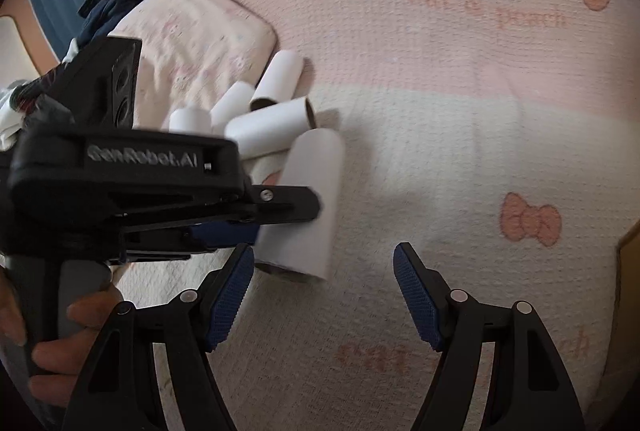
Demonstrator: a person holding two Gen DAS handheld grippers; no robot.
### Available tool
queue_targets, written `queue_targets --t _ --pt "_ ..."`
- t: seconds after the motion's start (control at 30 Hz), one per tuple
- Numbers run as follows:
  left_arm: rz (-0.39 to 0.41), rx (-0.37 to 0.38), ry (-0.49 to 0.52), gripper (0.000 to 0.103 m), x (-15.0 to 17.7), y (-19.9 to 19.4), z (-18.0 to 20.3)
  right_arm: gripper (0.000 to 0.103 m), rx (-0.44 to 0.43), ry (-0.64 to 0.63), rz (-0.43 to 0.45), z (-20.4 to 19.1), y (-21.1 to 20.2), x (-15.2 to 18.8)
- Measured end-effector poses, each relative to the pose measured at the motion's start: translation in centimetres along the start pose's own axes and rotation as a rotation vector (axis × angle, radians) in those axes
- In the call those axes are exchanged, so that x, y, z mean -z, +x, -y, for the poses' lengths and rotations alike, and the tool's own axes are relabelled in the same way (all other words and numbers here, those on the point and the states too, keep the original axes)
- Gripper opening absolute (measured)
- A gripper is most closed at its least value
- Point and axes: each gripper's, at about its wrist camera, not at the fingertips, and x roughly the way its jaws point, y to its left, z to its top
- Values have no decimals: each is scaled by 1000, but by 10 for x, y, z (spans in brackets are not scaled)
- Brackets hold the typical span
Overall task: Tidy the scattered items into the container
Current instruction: 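Close the left gripper on a white tube while the right gripper grasps another tube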
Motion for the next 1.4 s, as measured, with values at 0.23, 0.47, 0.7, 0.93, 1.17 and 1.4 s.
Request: queue_targets --t 0.23,0.47,0.7,0.93,1.17,1.4 --pt "-33 33 17 46 16 12 13 67 -38 90 -62 17 3 6" --pt "-80 39 11 45 28 23 16 42 -18 132 -133 28 7 9" --pt "-59 32 -15 56 10 24 12 41 -8 153 -153 35 2 9" --pt "-119 86 22 57 12 31 17 41 -11 153 -170 35 0 7" --pt "-100 52 149 48 18 21 42 41 15 120 -158 24 -12 6" --pt "-50 91 197 47 17 -4 67 41 12 135 -123 21 -39 -11"
